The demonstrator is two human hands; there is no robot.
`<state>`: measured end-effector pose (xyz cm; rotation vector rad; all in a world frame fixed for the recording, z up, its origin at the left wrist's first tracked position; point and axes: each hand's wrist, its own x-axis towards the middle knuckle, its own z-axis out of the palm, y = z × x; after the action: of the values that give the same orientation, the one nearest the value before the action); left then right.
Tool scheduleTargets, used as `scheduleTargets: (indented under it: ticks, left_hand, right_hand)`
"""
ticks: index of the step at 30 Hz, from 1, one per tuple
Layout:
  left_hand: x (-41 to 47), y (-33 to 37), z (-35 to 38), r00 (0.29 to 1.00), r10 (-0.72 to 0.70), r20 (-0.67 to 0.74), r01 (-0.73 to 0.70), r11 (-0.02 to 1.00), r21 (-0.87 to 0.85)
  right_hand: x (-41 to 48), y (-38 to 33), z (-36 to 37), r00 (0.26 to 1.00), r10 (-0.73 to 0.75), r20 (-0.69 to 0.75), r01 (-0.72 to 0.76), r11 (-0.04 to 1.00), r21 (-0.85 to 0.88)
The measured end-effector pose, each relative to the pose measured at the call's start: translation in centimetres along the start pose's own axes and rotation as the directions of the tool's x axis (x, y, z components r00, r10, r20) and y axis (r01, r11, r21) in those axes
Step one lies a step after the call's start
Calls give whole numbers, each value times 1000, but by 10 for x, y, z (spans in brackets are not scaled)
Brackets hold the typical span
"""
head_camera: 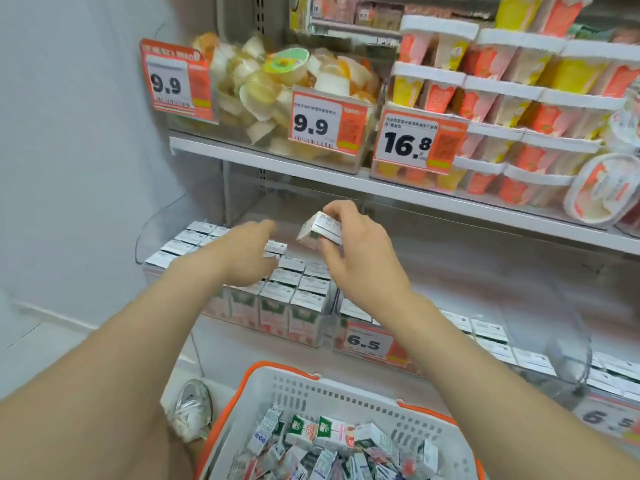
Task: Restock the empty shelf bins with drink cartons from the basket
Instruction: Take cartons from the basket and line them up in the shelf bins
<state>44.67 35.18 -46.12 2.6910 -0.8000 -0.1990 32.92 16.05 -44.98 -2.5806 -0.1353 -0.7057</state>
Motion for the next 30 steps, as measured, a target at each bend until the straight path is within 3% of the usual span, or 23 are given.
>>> scheduleTargets:
  ticks: [3,8,12,15,20,22,27,30]
  left_hand:
    - [2,-12,6,980,-59,191,40,994,103]
    - [0,-26,18,956,-105,273,61,984,166]
    - [0,-30,19,955,-80,286,35,987,159]
    - [-2,-30,19,953,-71,294,25,987,158]
    - [-4,-24,16,949,-79,306,32,987,157]
    - [-6,-19,12,958,-53,281,19,992,123]
    - [-13,-6,4,995,80,53,-80,997,10]
    - [-32,5,-4,981,154,-120,-157,987,-17]
  right_hand:
    - [26,3,21,997,37,68,-28,991,-128]
    - [67,6,55,966,125,226,-31,924,-380]
    - [83,5,71,855,300,422,-140,919,-368]
    - [93,5,74,743,345,574,-153,922,-356]
    - [93,-4,68,671,377,638,-132,908,-398]
    - [86,-6,65,697,366,616,-134,911,-390]
    - [52,-28,42,950,130,285,-35,948,-316]
    - [13,-48,18,972,68,226,-3,961,-275]
